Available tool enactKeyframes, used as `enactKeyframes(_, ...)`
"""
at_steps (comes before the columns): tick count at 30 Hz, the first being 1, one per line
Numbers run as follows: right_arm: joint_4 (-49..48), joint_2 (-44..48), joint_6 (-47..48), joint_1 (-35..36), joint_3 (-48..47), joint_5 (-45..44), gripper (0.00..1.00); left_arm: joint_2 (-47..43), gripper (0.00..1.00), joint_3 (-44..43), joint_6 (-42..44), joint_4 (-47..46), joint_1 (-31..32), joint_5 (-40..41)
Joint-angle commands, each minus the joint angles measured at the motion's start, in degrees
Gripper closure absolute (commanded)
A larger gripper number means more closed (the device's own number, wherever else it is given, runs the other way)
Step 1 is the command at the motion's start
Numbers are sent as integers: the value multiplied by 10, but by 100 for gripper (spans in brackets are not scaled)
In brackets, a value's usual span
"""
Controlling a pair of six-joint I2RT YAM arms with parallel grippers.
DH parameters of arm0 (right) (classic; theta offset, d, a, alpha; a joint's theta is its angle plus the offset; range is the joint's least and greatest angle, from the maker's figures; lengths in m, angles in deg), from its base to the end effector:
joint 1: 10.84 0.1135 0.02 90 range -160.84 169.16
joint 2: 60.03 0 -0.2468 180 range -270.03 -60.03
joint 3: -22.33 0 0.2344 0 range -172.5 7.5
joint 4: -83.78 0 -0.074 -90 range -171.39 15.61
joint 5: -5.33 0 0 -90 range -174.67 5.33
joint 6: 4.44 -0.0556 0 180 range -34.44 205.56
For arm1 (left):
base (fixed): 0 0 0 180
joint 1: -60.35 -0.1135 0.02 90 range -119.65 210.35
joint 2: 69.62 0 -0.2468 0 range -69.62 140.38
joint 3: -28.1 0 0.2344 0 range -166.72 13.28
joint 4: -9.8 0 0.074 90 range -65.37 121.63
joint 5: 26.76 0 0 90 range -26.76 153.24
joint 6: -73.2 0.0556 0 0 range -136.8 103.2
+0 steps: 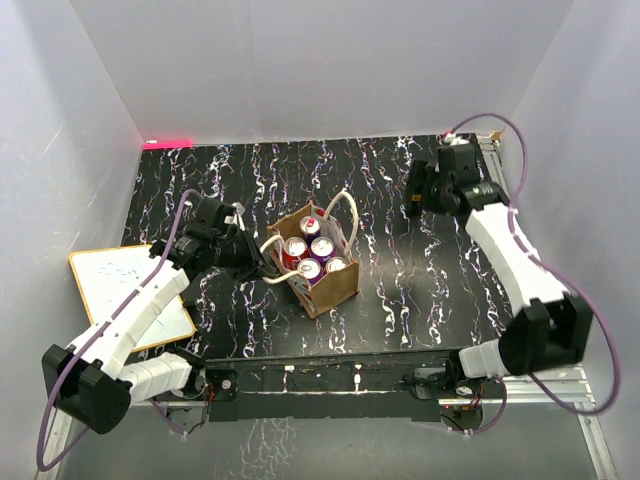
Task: Take the beverage out of the canvas bag
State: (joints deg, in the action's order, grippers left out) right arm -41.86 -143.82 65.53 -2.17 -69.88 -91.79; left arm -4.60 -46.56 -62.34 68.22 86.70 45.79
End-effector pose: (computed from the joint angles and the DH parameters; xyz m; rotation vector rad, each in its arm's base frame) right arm 0.3124 0.0407 0.3004 0.2934 2.3484 0.0947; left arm 0.1992 -0.1173 0.2809 -0.2842 2.5772 -0.8930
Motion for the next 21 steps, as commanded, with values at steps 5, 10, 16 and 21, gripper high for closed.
enactKeyframes(5,2,203,-104,109,185,239,4,-65,100,80,-86,-64,-2,-51)
enactKeyframes(10,-88,328,-151,160,280,304,4,-83,100,105,-109,-74,-2,-58)
enactKeyframes(16,-144,326,-146,197,234,340,5,-107,100,121,-128,-78,-2,-53)
enactKeyframes(21,-127,181,-122,279,113,291,7,-107,100,127,-139,-93,-2,-52)
